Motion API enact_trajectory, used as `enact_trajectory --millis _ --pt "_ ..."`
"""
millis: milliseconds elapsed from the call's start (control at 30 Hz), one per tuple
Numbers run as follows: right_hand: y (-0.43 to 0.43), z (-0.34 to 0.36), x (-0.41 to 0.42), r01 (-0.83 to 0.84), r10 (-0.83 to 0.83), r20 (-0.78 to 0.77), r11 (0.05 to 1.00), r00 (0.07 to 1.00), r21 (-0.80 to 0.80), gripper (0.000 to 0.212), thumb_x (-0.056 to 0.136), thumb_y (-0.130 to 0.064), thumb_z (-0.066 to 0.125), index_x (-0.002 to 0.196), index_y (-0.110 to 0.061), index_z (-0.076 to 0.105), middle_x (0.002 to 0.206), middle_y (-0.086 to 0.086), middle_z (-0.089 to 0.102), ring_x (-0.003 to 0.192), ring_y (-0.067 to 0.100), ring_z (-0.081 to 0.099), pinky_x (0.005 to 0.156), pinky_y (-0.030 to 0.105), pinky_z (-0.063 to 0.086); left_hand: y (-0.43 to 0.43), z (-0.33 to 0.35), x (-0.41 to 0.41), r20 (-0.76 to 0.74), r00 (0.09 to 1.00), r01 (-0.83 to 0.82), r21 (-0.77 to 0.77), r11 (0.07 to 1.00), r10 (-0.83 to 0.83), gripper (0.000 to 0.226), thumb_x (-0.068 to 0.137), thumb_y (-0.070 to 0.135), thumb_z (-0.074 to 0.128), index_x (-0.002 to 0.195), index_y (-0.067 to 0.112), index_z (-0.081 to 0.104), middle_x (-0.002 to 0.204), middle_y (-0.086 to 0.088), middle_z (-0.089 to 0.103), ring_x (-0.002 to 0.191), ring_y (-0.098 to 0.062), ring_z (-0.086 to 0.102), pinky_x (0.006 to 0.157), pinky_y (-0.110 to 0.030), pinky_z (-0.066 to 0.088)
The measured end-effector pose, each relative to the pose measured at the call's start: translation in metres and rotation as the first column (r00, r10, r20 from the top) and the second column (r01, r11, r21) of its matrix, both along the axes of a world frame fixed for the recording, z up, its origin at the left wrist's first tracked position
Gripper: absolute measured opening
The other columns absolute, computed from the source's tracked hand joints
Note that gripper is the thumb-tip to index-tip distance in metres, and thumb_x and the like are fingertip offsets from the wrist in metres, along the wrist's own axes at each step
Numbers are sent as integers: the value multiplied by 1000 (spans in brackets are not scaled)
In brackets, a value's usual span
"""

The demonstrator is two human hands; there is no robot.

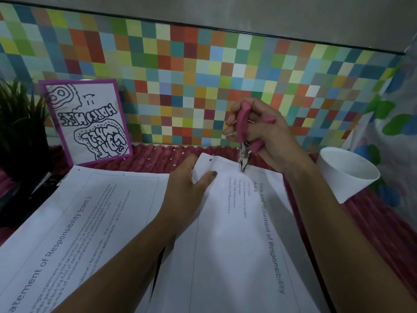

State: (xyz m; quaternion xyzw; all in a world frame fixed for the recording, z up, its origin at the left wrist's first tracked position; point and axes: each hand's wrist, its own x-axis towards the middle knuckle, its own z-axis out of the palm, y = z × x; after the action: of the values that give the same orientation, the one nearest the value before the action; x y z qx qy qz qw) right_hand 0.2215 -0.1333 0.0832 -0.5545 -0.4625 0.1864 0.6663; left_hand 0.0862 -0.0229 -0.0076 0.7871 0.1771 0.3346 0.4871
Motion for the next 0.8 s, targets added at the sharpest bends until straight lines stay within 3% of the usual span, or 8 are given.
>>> enact_trajectory --millis 100,233,267,367,433,567,700,800 --pt "-7 5 6 36 -19 -283 998 959 56 48 72 20 30 101 -7 57 86 12 63 80 29 65 83 51 53 2 1 1 -18 999 -40 28 999 41 41 89 29 64 125 11 56 114 10 63 103 -8 56 91 -26 45" --pt "-5 0 15 282 -244 -335 957 910 68 40 72 14 35 96 -8 57 78 12 59 68 29 61 70 42 54 1 3 -1 3 1000 -12 80 997 12 28 88 28 66 110 12 59 101 5 67 91 -15 60 84 -37 51" --pt "-6 -2 17 328 -284 -330 941 900 86 38 69 12 37 94 -8 57 77 13 57 64 28 60 66 40 52 0 3 -1 1 1000 -5 84 996 5 25 88 28 66 109 14 60 100 6 68 91 -12 61 84 -34 52" --pt "-15 -5 23 375 -312 -345 918 885 132 33 63 5 43 91 -7 57 73 14 55 56 26 53 61 36 49 2 6 -5 10 999 33 72 997 -34 19 89 25 65 101 33 54 88 28 59 84 12 57 74 -3 42" --pt "-24 -6 27 395 -324 -369 908 871 137 28 65 -1 46 90 -4 57 68 14 55 54 26 50 58 34 47 3 6 -6 17 999 45 77 996 -47 24 88 23 66 100 37 50 85 32 56 80 15 56 69 0 40" --pt "-36 -11 35 478 -399 -391 869 830 126 14 79 -12 50 87 -5 58 63 14 55 48 25 50 53 31 48 1 4 -5 27 998 46 58 997 -48 13 87 26 67 97 27 59 86 14 67 79 -4 62 70 -17 49" --pt "-44 -8 36 547 -455 -404 824 794 147 15 86 -12 47 85 -5 60 62 12 56 45 25 49 48 29 46 0 4 -5 36 999 28 64 998 -31 12 87 27 67 91 33 57 87 11 67 78 -4 60 72 -15 50" --pt "-48 -5 34 573 -459 -431 799 777 181 16 88 -10 45 85 -3 60 58 11 55 43 24 46 45 28 42 0 3 -4 41 999 12 63 998 -14 18 87 27 66 96 12 61 87 -4 69 80 -24 64 74 -44 55"
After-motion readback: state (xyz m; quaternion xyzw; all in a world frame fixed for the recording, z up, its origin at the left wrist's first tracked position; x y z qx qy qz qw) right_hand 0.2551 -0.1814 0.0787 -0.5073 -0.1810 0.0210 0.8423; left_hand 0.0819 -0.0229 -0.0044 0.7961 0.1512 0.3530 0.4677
